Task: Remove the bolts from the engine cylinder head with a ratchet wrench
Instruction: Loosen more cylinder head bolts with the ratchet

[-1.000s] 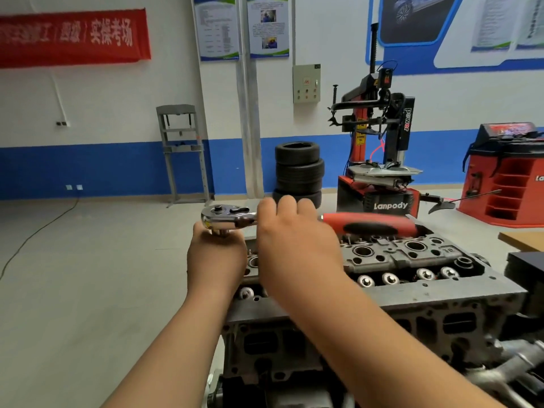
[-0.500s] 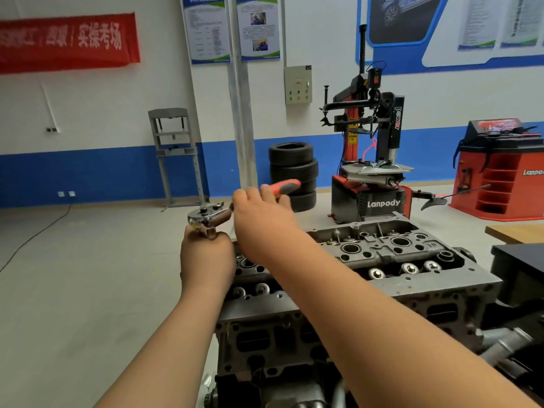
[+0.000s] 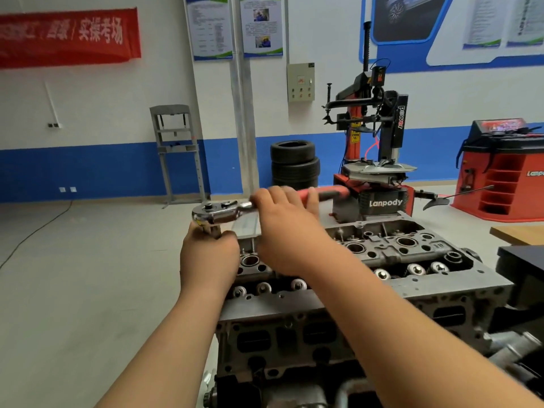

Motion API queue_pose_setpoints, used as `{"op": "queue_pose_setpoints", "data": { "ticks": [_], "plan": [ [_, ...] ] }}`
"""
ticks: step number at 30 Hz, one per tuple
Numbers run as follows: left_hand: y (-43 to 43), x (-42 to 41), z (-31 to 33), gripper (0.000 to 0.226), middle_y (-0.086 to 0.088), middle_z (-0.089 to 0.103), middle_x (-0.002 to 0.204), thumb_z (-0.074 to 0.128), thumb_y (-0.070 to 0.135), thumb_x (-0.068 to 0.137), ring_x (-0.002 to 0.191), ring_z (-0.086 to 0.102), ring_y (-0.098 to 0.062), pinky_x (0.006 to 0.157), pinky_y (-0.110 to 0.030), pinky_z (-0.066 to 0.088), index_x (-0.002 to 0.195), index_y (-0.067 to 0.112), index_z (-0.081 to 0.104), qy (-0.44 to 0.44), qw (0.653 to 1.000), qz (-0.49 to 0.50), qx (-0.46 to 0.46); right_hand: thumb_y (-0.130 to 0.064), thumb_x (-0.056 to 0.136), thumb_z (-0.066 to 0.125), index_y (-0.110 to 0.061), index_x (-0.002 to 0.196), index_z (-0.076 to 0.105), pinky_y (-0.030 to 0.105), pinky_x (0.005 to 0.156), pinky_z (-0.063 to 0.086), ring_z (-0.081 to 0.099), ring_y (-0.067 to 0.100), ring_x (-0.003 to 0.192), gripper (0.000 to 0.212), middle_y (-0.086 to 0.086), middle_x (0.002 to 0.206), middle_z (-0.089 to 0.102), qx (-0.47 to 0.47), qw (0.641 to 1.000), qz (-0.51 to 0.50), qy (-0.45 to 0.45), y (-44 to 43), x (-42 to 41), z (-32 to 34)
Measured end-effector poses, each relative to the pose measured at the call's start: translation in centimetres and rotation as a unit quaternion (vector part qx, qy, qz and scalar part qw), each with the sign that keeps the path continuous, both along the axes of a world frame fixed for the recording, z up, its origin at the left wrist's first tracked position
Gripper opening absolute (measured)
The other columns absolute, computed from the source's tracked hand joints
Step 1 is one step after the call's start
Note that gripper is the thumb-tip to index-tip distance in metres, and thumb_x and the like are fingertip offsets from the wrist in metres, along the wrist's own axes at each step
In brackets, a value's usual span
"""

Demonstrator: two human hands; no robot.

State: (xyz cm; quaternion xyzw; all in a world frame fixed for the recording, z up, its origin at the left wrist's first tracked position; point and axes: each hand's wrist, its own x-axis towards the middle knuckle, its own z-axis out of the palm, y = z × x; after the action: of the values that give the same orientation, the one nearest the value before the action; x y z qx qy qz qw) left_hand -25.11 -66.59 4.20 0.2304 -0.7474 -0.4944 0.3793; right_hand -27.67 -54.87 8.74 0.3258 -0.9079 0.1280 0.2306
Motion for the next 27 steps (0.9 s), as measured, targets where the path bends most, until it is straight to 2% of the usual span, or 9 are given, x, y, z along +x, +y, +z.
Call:
{"op": "queue_pose_setpoints", "data": {
  "ticks": [2, 5, 11, 14, 16, 19, 21, 23, 27],
  "plan": [
    [-0.1, 0.2, 0.1, 0.015, -0.010, 0.055, 0.062, 0.058, 0.019, 0.076, 0.056, 0.051, -0.029, 0.057, -0.038, 0.043, 0.088, 0.011, 0.060, 0.019, 0.998, -0.036, 0.057, -0.008, 0.080, 0.058, -0.024, 0.140, 0.028, 0.058, 0.113, 0.003, 0.011, 0.021, 0.141, 0.069, -0.001, 0.147, 0.028, 0.017, 0.996, 0.058, -0.062, -1.7, -2.3, 0.4],
    [0.2, 0.7, 0.4, 0.013, -0.006, 0.055, 0.054, 0.054, 0.024, 0.066, 0.055, 0.049, -0.028, 0.056, -0.038, 0.041, 0.073, 0.017, 0.061, 0.032, 0.995, -0.054, 0.078, -0.009, 0.082, 0.062, -0.023, 0.140, 0.031, 0.058, 0.110, 0.012, 0.022, 0.026, 0.138, 0.068, -0.001, 0.146, 0.032, 0.044, 0.992, 0.098, -0.067, -4.3, -3.1, 1.3],
    [0.1, 0.2, 0.4, 0.012, -0.005, 0.050, 0.052, 0.049, 0.009, 0.076, 0.055, 0.044, -0.029, 0.054, -0.033, 0.035, 0.069, 0.011, 0.058, 0.022, 0.996, -0.025, 0.088, -0.020, 0.086, 0.057, -0.018, 0.134, 0.037, 0.053, 0.105, 0.023, 0.036, 0.032, 0.126, 0.052, 0.004, 0.132, 0.047, 0.177, 0.984, -0.033, 0.006, -2.9, -0.1, 3.0],
    [-0.1, -0.2, 0.5, 0.014, -0.012, 0.049, 0.061, 0.047, 0.002, 0.084, 0.057, 0.044, -0.029, 0.049, -0.028, 0.030, 0.072, 0.002, 0.053, 0.001, 0.999, 0.001, 0.034, -0.019, 0.087, 0.054, -0.016, 0.087, 0.047, 0.046, 0.098, 0.024, 0.042, 0.028, 0.105, 0.008, 0.000, 0.089, 0.050, 0.231, 0.967, -0.059, 0.087, -0.3, 2.8, 4.4],
    [-0.2, -0.3, 0.4, 0.018, -0.012, 0.051, 0.064, 0.043, 0.000, 0.086, 0.056, 0.043, -0.029, 0.045, -0.027, 0.030, 0.069, 0.003, 0.047, -0.007, 1.000, 0.013, -0.005, -0.015, 0.088, 0.051, -0.015, 0.068, 0.031, 0.042, 0.088, 0.028, 0.040, 0.025, 0.082, 0.028, -0.001, 0.070, 0.036, 0.232, 0.968, -0.027, 0.089, 1.0, 5.3, 5.0],
    [0.1, 0.1, 0.2, 0.025, -0.029, 0.061, 0.086, 0.039, -0.008, 0.089, 0.086, 0.051, -0.049, 0.067, -0.039, 0.045, 0.069, 0.006, 0.046, 0.012, 0.999, -0.011, -0.044, -0.015, 0.092, 0.044, -0.015, 0.086, 0.041, 0.028, 0.060, 0.028, 0.029, 0.019, 0.058, 0.006, 0.002, 0.068, 0.029, 0.179, 0.979, 0.053, 0.084, 1.8, 8.2, 3.7],
    [-0.2, -0.1, 0.0, 0.018, -0.027, 0.062, 0.092, 0.040, -0.005, 0.091, 0.091, 0.052, -0.048, 0.068, -0.036, 0.044, 0.083, 0.003, 0.054, 0.011, 0.999, -0.008, -0.038, -0.015, 0.091, 0.039, -0.009, 0.108, 0.045, 0.030, 0.053, 0.021, 0.024, 0.020, 0.058, 0.018, 0.006, 0.072, 0.029, 0.156, 0.978, 0.056, 0.127, 1.8, 8.4, 2.2],
    [-0.3, -0.2, 0.0, 0.016, -0.011, 0.057, 0.087, 0.039, 0.001, 0.092, 0.075, 0.049, -0.029, 0.051, -0.017, 0.029, 0.092, 0.007, 0.054, 0.024, 1.000, -0.011, 0.015, -0.016, 0.088, 0.043, -0.012, 0.107, 0.046, 0.034, 0.063, 0.025, 0.028, 0.022, 0.064, 0.020, 0.008, 0.078, 0.040, 0.148, 0.976, 0.033, 0.153, 2.0, 6.7, 1.7],
    [-0.4, -0.3, -0.3, 0.008, 0.000, 0.055, 0.056, 0.060, 0.019, 0.078, 0.052, 0.049, -0.021, 0.052, -0.025, 0.037, 0.076, 0.012, 0.058, 0.061, 0.992, -0.058, 0.089, -0.029, 0.086, 0.054, -0.023, 0.106, 0.045, 0.042, 0.098, 0.027, 0.046, 0.024, 0.098, 0.022, -0.004, 0.098, 0.052, 0.100, 0.993, -0.004, 0.058, 1.2, -0.2, 1.8]
  ]
}}
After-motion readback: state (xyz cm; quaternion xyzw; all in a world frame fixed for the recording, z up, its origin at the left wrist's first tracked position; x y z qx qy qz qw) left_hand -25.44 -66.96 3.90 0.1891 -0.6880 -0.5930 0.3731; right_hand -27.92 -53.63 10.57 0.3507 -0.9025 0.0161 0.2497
